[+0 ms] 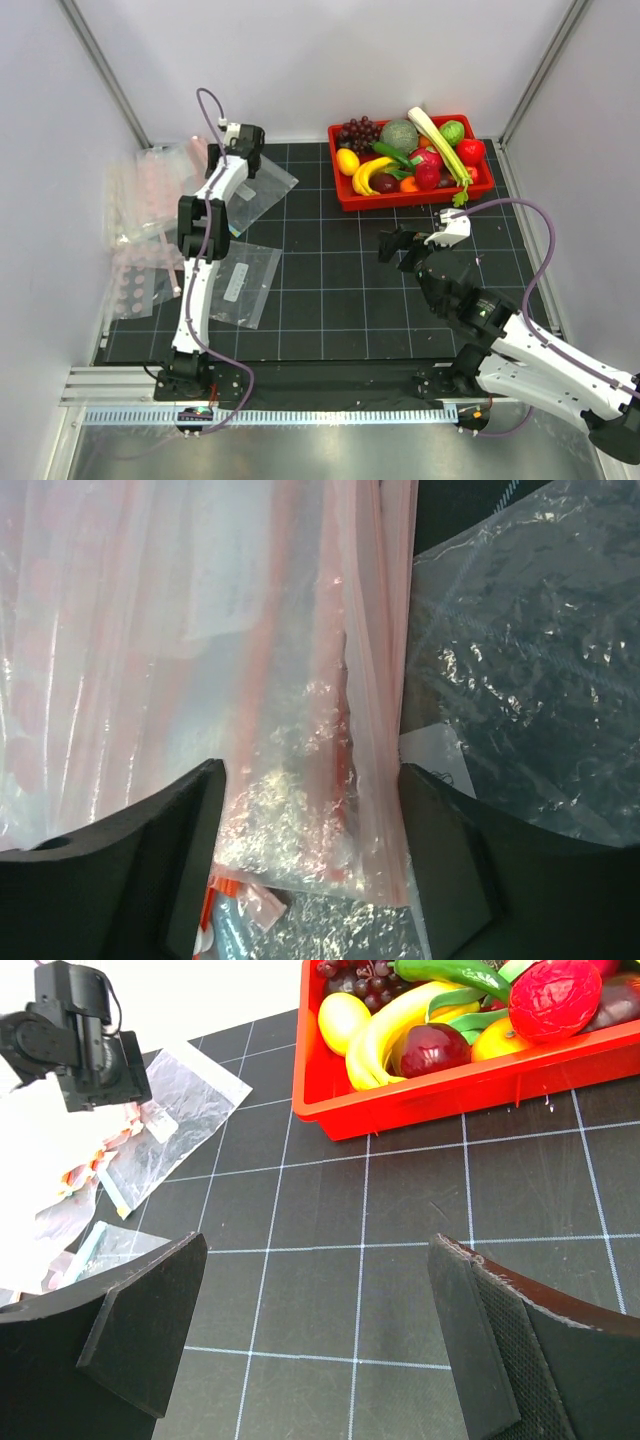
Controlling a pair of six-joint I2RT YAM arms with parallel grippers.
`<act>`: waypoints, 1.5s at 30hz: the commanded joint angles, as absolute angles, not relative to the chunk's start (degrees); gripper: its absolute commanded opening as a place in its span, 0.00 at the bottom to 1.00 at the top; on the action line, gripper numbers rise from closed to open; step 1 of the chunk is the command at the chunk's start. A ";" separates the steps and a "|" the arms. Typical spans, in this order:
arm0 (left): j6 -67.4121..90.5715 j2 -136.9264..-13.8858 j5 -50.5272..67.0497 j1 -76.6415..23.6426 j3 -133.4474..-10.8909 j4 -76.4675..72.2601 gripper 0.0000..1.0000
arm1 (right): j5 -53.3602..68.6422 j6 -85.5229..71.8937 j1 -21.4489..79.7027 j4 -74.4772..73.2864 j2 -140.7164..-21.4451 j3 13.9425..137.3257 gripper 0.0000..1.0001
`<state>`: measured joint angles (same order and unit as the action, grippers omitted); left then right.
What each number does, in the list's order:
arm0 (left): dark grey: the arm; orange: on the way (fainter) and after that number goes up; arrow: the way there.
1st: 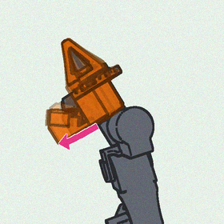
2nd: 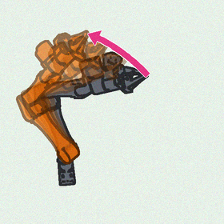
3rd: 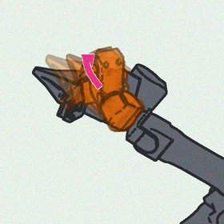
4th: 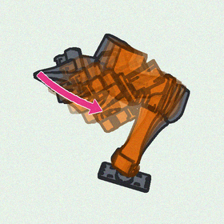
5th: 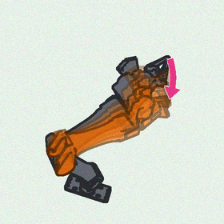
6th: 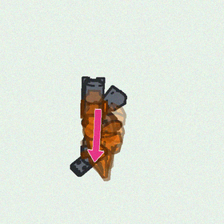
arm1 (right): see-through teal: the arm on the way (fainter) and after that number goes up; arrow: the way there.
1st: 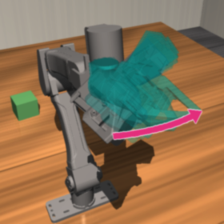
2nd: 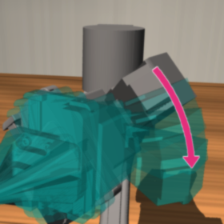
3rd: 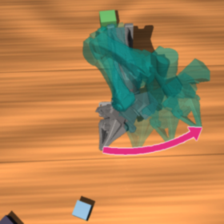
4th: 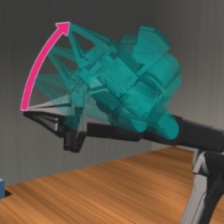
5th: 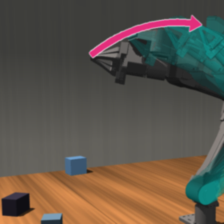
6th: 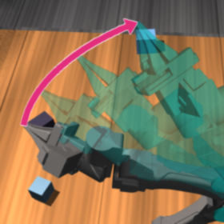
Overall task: Place the food in the zip-top bag and seal the zipper
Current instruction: Pick up the zipper food storage bag at the corner of the board.
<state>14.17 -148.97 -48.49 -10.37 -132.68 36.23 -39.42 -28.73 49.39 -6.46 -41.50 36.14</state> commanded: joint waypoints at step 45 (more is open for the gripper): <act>43.59 -82.10 -32.28 -37.18 -60.83 20.92 0.00 | -33.67 -32.07 49.31 4.04 -56.42 35.69 0.84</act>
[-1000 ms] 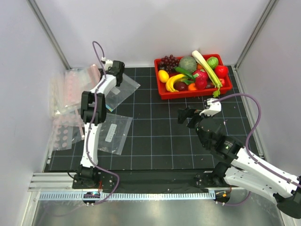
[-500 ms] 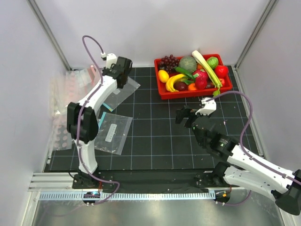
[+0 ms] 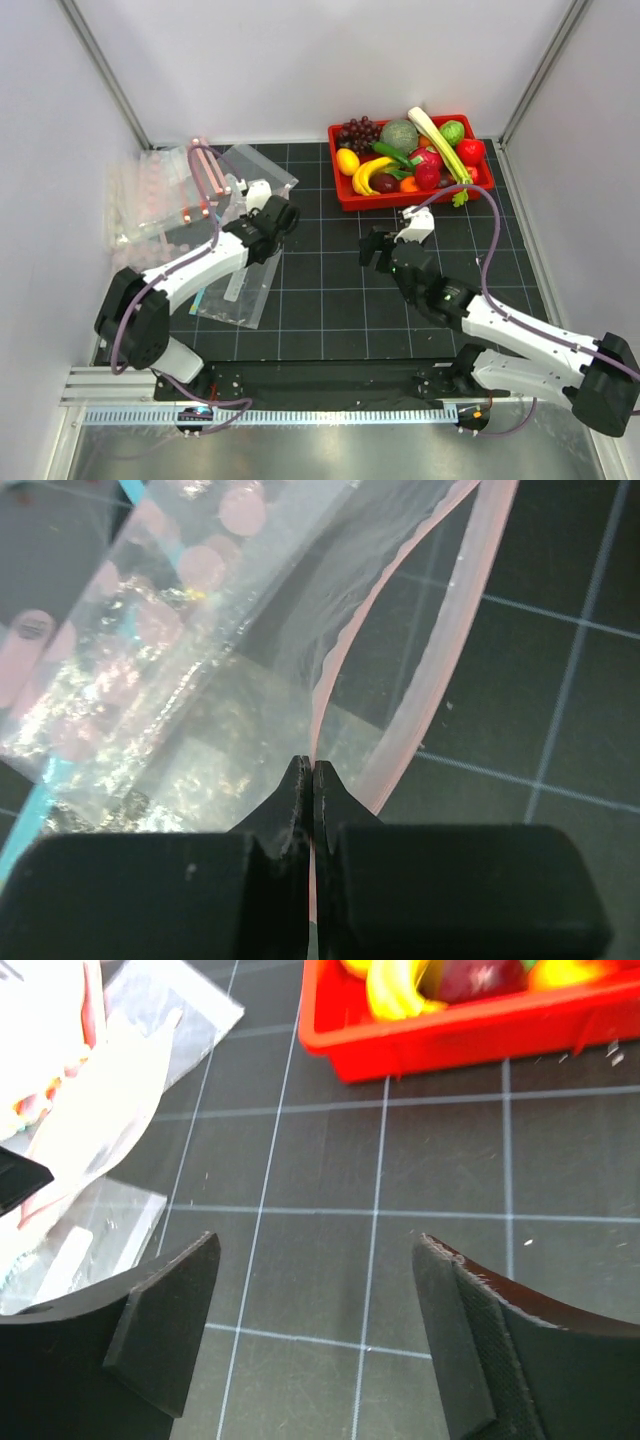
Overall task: Place the food in the zip-top bag and seal the zipper
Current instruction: Pick up the zipper food storage bag at the corner of the board, then open the zipper of the food storage bag.
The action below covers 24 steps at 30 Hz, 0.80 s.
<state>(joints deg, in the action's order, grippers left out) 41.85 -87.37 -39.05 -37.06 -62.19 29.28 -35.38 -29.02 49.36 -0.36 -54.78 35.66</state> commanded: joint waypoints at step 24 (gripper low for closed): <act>34.45 -69.34 -11.16 -49.30 -43.86 -7.03 0.00 | -23.02 -41.39 49.31 14.15 -63.37 32.87 0.60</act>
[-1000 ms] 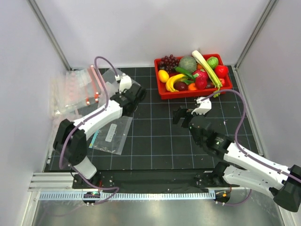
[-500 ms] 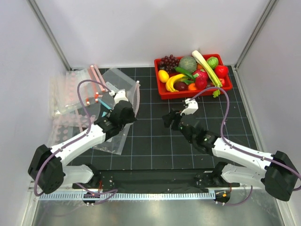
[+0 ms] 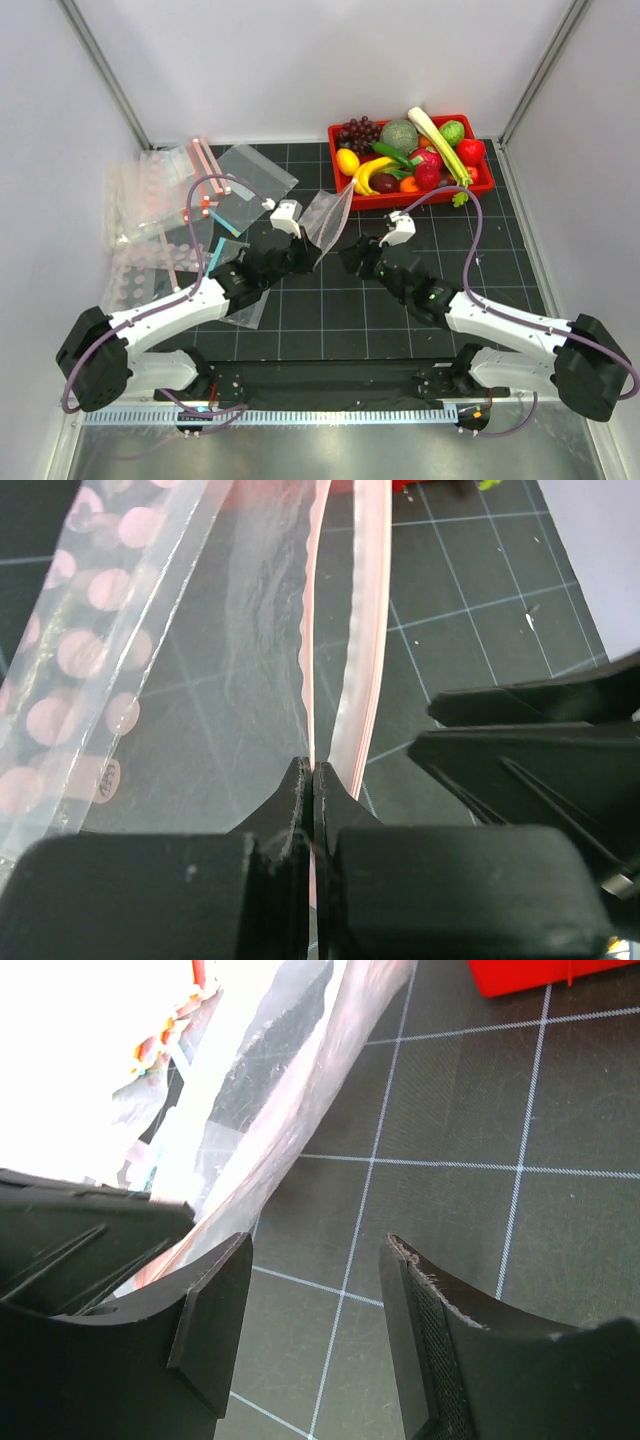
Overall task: Place the food in the zip-top bag and seal the zipper
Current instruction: Open the zipper of the food storage bag.
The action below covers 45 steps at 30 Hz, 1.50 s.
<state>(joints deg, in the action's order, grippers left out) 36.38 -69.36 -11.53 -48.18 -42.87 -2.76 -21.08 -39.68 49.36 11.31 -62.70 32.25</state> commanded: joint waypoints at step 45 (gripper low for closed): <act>27.59 -70.84 -40.07 -66.62 -50.18 1.74 0.50 | -26.03 -36.83 49.39 8.96 -62.66 35.51 0.01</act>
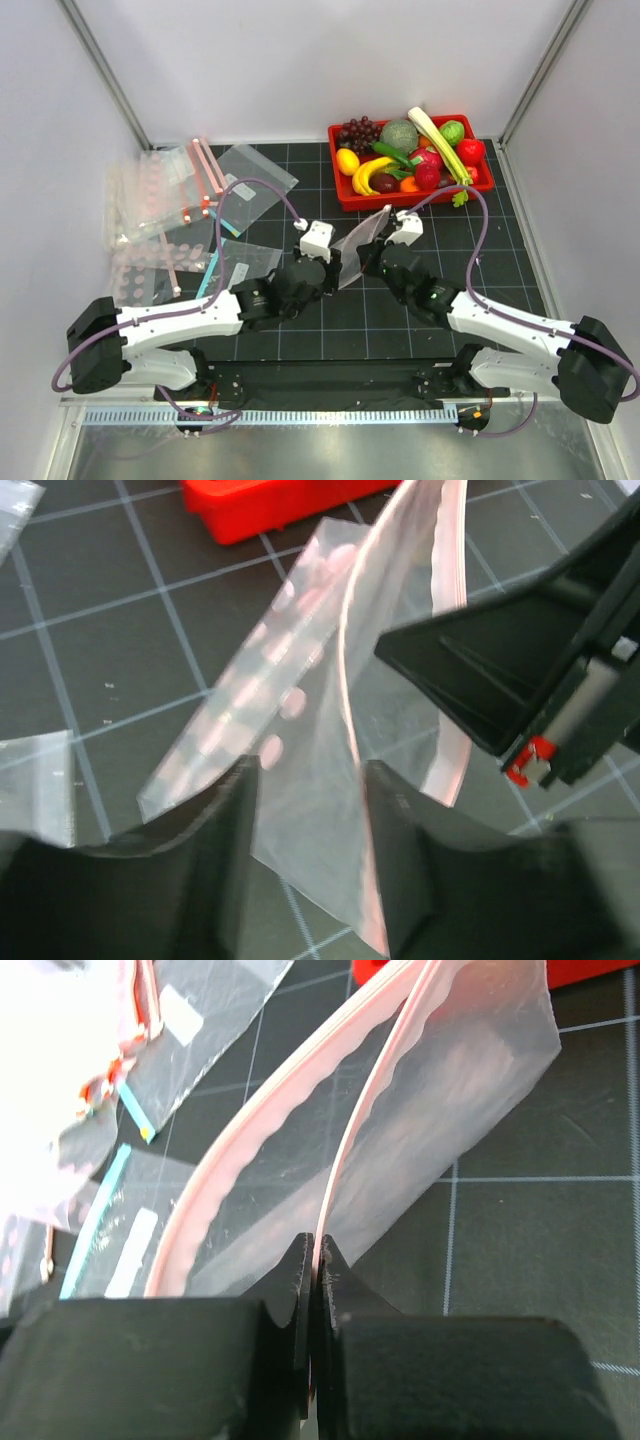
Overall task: Place the food in the zip-top bag and seal the zipper
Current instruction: Open the zipper of the food storage bag.
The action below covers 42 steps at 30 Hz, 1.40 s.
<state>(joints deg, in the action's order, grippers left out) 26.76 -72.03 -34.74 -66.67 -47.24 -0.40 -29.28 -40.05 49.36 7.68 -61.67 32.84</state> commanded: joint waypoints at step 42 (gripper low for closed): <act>29.79 -80.77 -31.20 -60.91 -58.45 8.26 0.19 | -19.33 -32.52 50.80 10.11 -66.27 37.53 0.01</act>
<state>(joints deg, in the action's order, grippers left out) 29.08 -80.97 -31.14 -62.48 -55.70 6.66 -18.81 -33.23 50.52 7.79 -66.43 35.46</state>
